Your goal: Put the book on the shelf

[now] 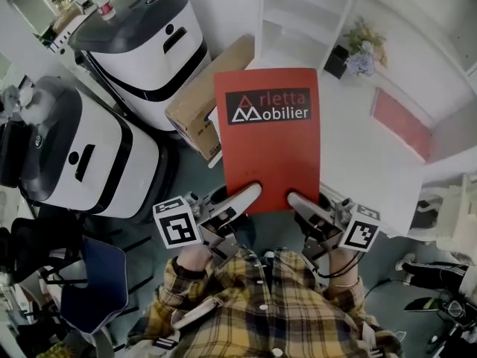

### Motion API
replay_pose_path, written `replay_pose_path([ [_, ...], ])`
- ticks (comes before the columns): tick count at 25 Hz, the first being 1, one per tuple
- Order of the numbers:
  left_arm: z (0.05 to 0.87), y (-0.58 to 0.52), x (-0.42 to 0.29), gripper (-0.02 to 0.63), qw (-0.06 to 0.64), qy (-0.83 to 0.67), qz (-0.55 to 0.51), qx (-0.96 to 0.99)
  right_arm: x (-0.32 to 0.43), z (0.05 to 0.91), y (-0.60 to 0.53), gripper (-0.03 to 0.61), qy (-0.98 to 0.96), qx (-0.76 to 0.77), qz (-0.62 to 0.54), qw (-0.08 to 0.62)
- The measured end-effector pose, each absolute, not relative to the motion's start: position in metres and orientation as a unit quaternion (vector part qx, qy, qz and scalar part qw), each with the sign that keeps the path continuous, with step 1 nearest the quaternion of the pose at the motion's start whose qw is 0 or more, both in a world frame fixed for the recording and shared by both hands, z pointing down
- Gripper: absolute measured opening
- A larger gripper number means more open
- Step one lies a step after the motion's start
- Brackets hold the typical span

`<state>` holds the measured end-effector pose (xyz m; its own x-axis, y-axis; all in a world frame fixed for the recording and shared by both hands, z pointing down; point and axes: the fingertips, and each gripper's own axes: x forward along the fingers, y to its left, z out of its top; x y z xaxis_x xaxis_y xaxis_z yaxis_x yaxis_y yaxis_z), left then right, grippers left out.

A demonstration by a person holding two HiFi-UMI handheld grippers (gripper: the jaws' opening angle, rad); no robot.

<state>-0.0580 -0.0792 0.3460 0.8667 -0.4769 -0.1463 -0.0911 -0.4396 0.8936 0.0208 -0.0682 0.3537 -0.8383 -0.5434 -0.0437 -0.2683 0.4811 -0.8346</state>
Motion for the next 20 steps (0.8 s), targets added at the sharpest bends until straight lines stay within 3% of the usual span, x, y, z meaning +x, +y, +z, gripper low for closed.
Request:
replay_pose_path([
  [9, 0.351, -0.120, -0.075, 0.178, 0.507, -0.162, -0.179, 0.828, 0.003, 0.360, -0.106, 0.215, 0.837, -0.255, -0.454, 0.169],
  [20, 0.349, 0.016, -0.033, 0.178, 0.520, -0.198, -0.178, 0.812, 0.046, 0.360, 0.026, 0.215, 0.829, -0.231, -0.483, 0.164],
])
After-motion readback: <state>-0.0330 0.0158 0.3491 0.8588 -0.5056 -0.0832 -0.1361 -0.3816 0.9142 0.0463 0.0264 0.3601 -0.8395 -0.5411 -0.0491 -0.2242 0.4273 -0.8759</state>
